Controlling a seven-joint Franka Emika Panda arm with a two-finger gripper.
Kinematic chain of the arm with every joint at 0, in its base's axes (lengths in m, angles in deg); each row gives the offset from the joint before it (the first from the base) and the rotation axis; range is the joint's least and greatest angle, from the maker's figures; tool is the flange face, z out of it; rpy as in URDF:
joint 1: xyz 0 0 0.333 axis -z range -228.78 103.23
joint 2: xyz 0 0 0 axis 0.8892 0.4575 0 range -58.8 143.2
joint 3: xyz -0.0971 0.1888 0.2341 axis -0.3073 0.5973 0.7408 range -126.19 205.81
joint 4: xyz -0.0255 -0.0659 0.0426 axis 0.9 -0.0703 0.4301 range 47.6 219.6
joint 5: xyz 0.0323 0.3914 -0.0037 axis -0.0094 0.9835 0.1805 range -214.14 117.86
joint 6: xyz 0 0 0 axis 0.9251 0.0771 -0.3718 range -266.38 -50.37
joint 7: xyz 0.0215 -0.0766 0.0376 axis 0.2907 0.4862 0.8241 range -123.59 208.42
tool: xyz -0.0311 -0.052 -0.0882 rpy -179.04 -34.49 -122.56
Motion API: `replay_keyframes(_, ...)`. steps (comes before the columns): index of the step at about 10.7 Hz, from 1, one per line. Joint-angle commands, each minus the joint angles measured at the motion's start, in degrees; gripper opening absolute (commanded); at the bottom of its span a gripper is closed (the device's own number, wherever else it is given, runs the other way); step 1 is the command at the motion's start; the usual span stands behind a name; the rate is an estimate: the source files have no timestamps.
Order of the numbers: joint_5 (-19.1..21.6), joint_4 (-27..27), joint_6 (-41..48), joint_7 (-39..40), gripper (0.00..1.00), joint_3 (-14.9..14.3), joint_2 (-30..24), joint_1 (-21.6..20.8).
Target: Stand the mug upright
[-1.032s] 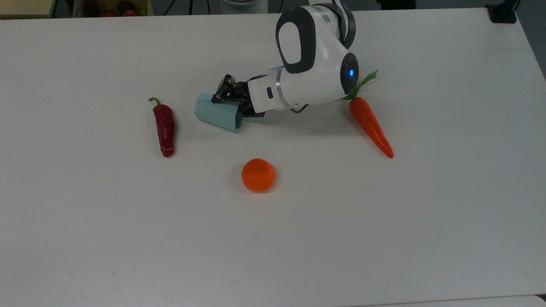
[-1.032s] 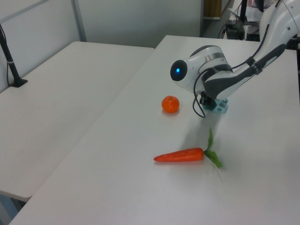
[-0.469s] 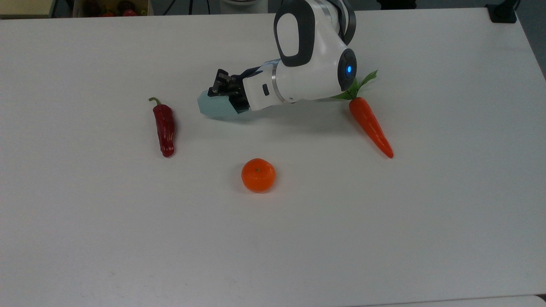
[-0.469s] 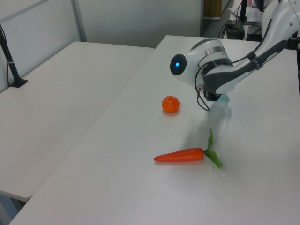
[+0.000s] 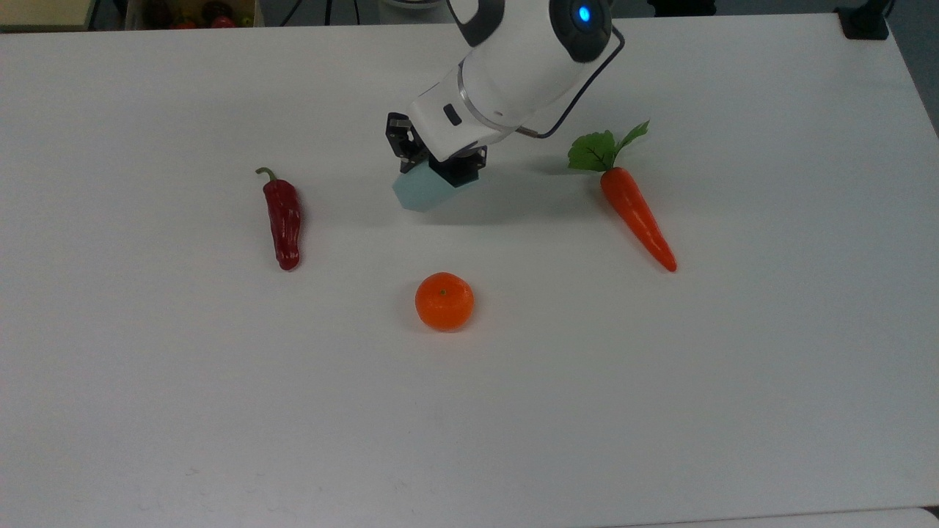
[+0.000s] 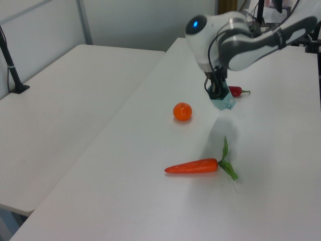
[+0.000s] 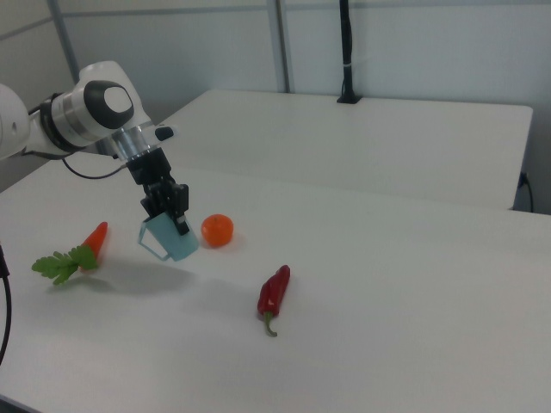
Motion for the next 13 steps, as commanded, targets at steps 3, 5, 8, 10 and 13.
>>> replay_keyframes(3, 16.24, 4.09, -9.43, 33.54, 0.08, 0.16, -1.05, 3.35)
replay_keyframes(5, 16.34, 6.81, -15.66, 36.76, 0.08, 0.16, -0.7, 4.23)
replay_keyframes(8, 16.52, 6.73, -15.87, 36.5, 0.6, 0.16, 0.09, 4.67)
replay_keyframes(10, 16.61, 6.47, -15.69, 35.89, 1.0, 0.16, -0.08, 4.85)
replay_keyframes(13, 16.43, 6.12, -12.63, 32.57, 1.0, -0.11, -4.1, 5.11)
